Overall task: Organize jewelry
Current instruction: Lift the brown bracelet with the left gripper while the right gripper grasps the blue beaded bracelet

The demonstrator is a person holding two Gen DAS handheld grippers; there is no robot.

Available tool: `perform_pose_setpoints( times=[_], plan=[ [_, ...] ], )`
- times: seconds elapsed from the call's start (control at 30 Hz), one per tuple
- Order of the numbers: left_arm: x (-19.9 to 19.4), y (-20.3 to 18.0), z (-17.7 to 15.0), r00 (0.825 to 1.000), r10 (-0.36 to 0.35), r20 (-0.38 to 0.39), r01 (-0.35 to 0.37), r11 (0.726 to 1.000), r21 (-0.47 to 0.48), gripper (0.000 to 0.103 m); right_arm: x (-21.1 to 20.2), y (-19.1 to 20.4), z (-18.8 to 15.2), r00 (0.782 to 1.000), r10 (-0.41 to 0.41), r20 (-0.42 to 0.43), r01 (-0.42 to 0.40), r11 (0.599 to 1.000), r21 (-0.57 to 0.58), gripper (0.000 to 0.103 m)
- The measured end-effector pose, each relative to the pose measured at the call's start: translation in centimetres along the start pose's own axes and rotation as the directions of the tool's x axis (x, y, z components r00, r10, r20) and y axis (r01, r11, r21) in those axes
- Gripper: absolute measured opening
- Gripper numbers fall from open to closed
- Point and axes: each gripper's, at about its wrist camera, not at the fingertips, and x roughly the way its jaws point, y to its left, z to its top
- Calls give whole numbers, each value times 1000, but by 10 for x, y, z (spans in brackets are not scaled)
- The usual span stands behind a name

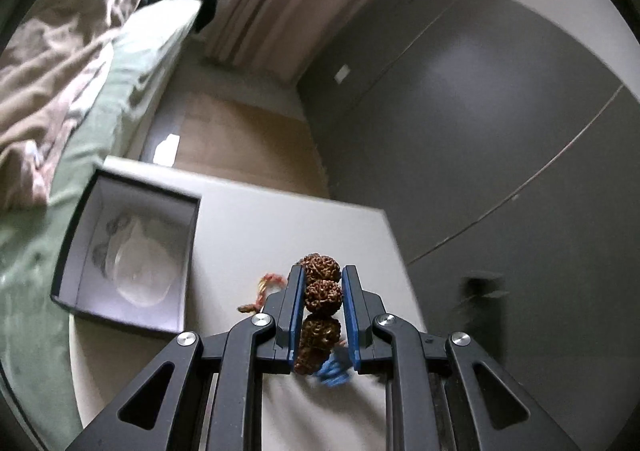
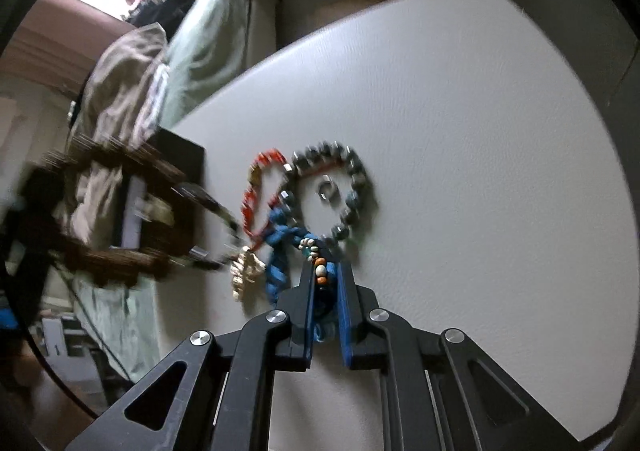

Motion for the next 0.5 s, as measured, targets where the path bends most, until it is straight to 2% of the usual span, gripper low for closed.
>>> perform_pose_setpoints(
  times=[0.07, 0.17, 0.27, 0.5],
  plan=[
    [10, 1, -4, 998, 61, -26, -60, 998, 26, 19, -8, -1, 0, 1000, 23, 15, -23, 1000, 3, 12],
    [17, 6, -8, 992, 115, -46, -114, 993, 37, 19, -15, -3, 1, 998, 46, 35, -47, 999, 14, 12],
    [16, 10, -8, 990, 132, -41, -131, 991, 37, 19, -19, -4, 2, 997, 62, 51, -63, 998, 28, 12],
    [6, 9, -5, 995, 96, -16, -96, 995, 33, 19, -27, -1, 9, 990, 112, 89, -116, 992, 42, 12]
  ],
)
